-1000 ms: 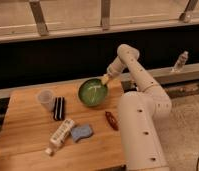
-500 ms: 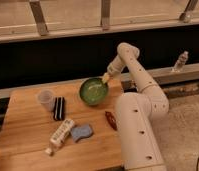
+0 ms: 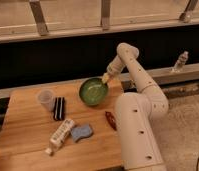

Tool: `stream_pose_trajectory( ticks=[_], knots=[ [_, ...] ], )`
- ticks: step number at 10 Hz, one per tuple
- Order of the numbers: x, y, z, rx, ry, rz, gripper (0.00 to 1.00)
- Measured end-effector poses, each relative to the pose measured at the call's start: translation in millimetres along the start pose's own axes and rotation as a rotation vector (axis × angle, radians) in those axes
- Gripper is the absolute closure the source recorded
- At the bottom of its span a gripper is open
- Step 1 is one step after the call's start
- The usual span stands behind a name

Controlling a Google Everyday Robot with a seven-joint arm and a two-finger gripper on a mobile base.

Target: Drag the ceramic bowl in a circle

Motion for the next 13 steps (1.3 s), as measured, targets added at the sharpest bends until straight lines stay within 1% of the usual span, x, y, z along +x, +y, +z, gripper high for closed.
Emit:
stream_pose_trajectory(
  ticks=[2, 4, 5, 6, 7, 8, 10, 11, 12, 13],
  knots=[
    [0.4, 0.0, 0.3, 0.002, 0.002, -0.001, 1.00],
    [2.0, 4.9, -0.7, 0.002, 0.007, -0.023, 1.00],
    [14.1, 14.2, 1.4, -0.004, 0.021, -0.039, 1.00],
    [35.7, 25.2, 4.3, -0.009, 0.032, -0.041, 1.00],
    [51.9, 30.6, 6.1, -0.012, 0.036, -0.032, 1.00],
    [78.4, 33.0, 6.1, -0.014, 0.035, -0.005, 1.00],
    [121.6, 20.8, 2.0, -0.011, 0.031, 0.068, 1.00],
    [130.9, 15.0, 0.9, -0.011, 0.027, 0.092, 1.00],
    [134.0, 7.9, -1.6, -0.010, 0.018, 0.114, 1.00],
    [132.5, -6.0, -5.1, -0.004, 0.016, 0.138, 1.00]
  ],
)
